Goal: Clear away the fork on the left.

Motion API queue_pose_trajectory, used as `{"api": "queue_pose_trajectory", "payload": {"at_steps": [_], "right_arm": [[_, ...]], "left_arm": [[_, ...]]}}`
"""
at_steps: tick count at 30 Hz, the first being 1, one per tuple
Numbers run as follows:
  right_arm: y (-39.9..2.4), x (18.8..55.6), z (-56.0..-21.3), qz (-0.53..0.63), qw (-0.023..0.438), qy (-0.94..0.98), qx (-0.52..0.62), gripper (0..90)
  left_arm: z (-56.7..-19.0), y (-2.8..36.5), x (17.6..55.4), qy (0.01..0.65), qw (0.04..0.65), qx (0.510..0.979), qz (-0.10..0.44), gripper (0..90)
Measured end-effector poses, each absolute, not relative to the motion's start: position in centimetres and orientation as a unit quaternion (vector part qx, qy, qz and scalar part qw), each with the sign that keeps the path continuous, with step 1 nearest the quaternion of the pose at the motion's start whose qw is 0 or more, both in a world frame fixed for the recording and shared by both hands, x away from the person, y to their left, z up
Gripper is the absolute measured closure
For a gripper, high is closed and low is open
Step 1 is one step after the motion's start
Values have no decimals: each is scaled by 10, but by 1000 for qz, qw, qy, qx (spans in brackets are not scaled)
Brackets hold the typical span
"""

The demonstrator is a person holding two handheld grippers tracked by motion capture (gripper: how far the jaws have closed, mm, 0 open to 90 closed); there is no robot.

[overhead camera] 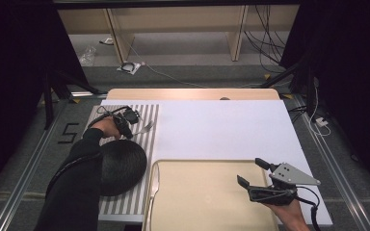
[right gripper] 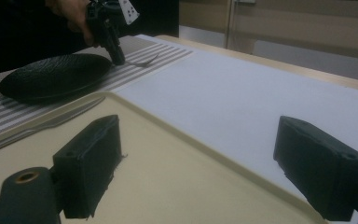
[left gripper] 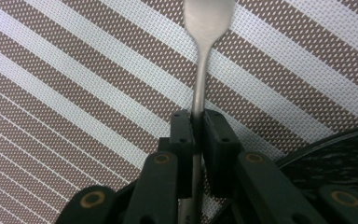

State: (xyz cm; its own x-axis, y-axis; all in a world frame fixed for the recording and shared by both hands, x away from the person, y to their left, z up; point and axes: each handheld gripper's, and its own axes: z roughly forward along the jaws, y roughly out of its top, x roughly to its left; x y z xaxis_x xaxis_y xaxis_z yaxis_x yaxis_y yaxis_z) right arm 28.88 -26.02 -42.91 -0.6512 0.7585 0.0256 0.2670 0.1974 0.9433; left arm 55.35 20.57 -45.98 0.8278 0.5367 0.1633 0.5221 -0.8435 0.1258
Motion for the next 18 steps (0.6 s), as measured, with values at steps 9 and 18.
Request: {"api": "queue_pose_trajectory", "payload": {"at_steps": [9,18], "right_arm": [[-261,289,-429,530,233,738,347,159],[-261,289,-429,528,232,739,349,159]], "left_arm": [[-458,206,553,282,41,952,110,837],[-440,215,554,299,61,938,168,837]]}}
